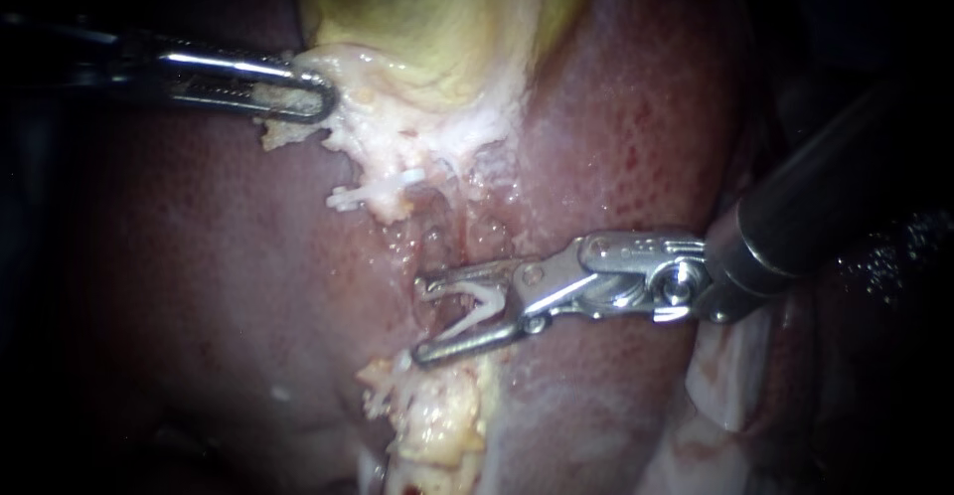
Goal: Clipping second clip right tube
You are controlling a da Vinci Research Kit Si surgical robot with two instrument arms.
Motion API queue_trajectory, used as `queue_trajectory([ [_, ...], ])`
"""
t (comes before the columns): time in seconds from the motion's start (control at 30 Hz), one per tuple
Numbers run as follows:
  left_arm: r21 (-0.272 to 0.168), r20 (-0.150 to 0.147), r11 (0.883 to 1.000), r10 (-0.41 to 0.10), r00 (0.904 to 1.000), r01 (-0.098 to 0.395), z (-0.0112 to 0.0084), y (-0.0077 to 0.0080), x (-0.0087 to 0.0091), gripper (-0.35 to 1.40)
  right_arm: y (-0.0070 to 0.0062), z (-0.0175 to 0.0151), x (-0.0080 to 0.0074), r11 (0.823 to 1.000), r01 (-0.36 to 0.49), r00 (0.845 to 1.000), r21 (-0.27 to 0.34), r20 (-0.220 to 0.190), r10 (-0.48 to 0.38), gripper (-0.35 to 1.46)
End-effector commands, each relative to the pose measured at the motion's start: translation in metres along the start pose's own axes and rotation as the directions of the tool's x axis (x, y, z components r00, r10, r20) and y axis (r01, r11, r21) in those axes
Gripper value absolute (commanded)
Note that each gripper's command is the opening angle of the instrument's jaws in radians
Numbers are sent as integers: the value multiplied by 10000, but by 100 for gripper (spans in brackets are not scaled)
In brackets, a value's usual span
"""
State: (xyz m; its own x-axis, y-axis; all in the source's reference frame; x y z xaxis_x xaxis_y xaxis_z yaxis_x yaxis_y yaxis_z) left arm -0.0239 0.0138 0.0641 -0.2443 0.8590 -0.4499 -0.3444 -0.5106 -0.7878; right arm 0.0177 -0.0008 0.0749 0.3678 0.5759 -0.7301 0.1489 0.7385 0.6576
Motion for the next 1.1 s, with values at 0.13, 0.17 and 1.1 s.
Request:
queue_trajectory([
  [0.13,0,-2,10000,0,10000,0,0,0,0,-35,-3,0,1,10000,-54,10000,17,7,54,48],
  [0.17,0,-2,10000,0,10000,0,0,0,0,-35,-4,0,1,10000,-54,10000,23,8,54,48],
  [1.1,-15,5,10000,0,10000,0,-3,0,0,-35,-56,-67,49,9944,-1016,9947,295,-92,1019,46],
])
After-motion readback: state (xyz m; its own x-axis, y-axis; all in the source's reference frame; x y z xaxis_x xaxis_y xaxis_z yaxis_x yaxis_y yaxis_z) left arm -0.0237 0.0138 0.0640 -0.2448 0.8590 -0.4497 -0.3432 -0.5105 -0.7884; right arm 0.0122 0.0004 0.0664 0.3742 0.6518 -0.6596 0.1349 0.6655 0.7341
